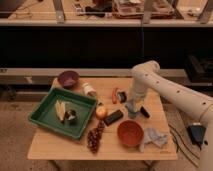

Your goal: Place sponge in plastic cup

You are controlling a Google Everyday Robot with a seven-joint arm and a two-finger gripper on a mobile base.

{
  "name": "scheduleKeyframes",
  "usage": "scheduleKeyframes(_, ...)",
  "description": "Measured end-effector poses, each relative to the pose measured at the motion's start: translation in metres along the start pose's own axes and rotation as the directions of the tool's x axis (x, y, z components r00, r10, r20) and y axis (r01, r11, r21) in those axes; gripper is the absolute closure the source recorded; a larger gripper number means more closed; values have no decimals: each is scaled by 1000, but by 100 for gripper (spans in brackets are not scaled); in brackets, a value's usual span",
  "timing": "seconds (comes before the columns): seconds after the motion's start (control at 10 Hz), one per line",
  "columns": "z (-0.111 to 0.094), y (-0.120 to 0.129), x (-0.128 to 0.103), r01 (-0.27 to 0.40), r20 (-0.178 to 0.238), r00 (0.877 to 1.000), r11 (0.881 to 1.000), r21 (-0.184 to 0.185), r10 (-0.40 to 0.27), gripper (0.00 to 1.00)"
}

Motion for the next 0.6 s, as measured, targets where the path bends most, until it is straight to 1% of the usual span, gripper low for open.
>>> scheduleKeyframes(0.4, -2, 7, 7, -23, -22, 1000, 1000, -15, 23, 20)
scheduleKeyframes(0.5, -3, 8, 8, -35, -71, 997, 999, -28, 33, 20)
scheduleKeyframes(0.6, -5, 5, 7, -45, -119, 992, 999, -26, 42, 20)
